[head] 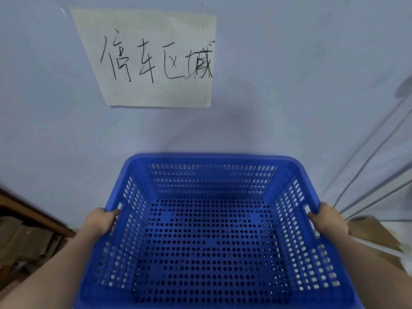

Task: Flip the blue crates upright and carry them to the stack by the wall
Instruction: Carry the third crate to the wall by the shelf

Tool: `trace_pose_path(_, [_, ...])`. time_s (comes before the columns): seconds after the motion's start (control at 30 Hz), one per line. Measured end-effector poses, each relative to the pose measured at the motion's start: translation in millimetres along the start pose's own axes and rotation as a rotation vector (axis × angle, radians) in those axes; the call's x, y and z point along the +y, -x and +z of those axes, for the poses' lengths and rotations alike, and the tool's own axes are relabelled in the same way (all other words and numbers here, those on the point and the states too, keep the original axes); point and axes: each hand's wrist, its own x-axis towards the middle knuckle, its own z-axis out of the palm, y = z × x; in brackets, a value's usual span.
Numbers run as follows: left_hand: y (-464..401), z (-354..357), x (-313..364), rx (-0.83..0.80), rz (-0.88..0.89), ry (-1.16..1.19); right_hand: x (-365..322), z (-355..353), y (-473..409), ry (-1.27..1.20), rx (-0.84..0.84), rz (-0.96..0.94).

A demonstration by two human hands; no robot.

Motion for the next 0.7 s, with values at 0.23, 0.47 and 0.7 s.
trace_pose_path(0.23, [-3.8, 0.6, 6.6, 0.016, 0.008, -0.007, -6.5, -4.0, -2.8, 0.015, 0.047, -0.006])
trace_pose_path(0.47, [-12.7, 2.2, 9.6, 0.031, -0.001, -0.015, -9.5, -4.3, -2.9, 0.018, 0.052, 0.009])
trace_pose_path(0.7, [-15.3, 2.6, 2.4, 0.04, 0.014, -0.016, -6.0, 0.5, 3.5, -0.017, 0.065, 0.022])
